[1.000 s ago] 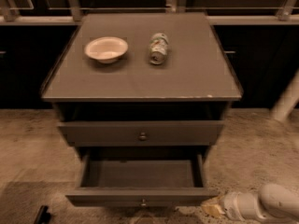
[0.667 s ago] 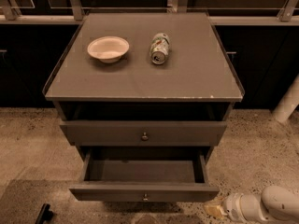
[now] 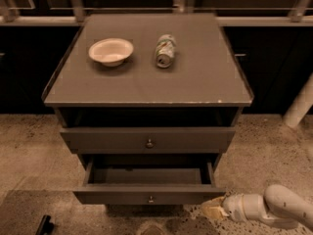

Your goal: Close middle drawer

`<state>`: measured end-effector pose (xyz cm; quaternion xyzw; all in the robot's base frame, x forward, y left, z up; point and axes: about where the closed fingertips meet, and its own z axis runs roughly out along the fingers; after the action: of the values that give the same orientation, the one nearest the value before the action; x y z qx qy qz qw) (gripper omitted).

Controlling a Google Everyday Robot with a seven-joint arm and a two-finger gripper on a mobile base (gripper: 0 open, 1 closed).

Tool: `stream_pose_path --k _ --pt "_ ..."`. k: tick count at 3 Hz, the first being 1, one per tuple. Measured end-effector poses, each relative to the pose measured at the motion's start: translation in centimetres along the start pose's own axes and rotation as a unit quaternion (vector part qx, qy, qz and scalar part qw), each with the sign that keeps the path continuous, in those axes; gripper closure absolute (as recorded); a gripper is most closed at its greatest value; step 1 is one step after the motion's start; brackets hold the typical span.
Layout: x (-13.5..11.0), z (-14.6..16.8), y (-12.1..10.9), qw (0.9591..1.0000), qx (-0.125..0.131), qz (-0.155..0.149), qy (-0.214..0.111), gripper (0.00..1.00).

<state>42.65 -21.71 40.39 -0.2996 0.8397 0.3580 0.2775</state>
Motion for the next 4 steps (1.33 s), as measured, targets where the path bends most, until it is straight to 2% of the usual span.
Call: stream_pose_path --k 1,2,3,4 --pt "-3.1 0.8 -0.9 0.9983 -0.029 -0.033 -0.039 1.00" --pt "-5.8 -0.5 -3.2 0.9949 -0.033 -0.065 -0.069 1.00" --pt "-5.8 -0.5 -3.2 0.9949 -0.033 -0.065 -0.069 1.00" --pt "-5.8 1.3 -4.6 0.9947 -0.008 -0.086 -0.056 1.00"
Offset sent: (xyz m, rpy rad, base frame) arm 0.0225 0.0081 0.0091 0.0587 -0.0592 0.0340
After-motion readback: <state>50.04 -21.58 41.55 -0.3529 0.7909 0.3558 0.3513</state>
